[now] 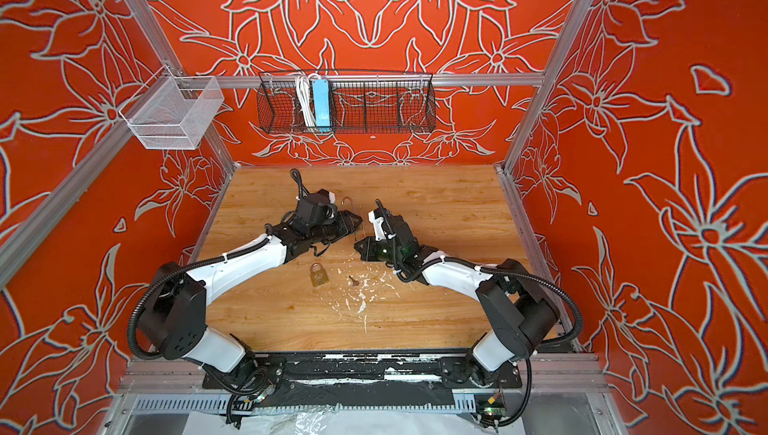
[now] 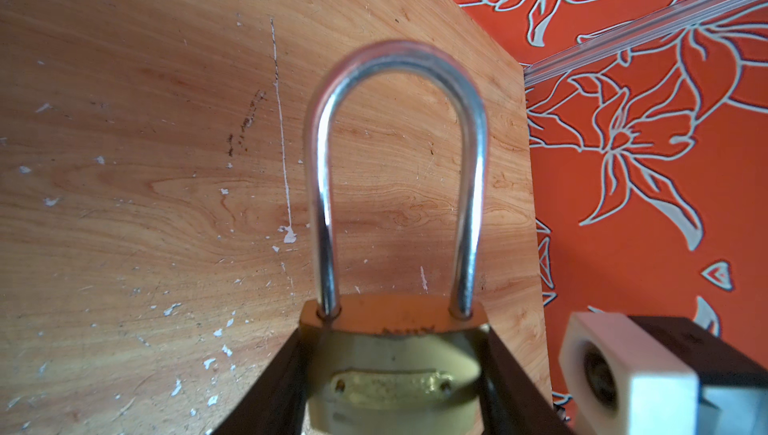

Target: Unlock with the key

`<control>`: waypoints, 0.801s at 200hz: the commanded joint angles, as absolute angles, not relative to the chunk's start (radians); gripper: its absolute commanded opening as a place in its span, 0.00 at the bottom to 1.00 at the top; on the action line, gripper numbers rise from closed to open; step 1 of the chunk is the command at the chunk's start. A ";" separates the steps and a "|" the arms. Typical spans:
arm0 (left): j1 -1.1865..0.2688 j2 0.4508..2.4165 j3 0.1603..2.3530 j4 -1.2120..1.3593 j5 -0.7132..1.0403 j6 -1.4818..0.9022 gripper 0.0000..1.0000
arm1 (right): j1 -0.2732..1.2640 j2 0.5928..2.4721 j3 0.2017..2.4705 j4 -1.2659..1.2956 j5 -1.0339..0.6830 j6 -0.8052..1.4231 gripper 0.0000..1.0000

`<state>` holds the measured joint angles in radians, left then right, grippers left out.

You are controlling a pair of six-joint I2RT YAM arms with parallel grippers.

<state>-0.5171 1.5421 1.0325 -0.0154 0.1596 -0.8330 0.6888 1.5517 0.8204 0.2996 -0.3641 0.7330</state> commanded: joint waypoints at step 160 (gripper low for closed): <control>-0.545 1.490 0.993 0.106 0.144 -0.766 0.00 | 0.662 1.551 0.871 0.314 -0.388 0.761 0.00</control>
<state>-0.5289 1.5398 1.0023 0.0322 0.1379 -0.7940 0.6735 1.5429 0.8249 0.2707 -0.3687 0.7380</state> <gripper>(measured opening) 0.576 0.067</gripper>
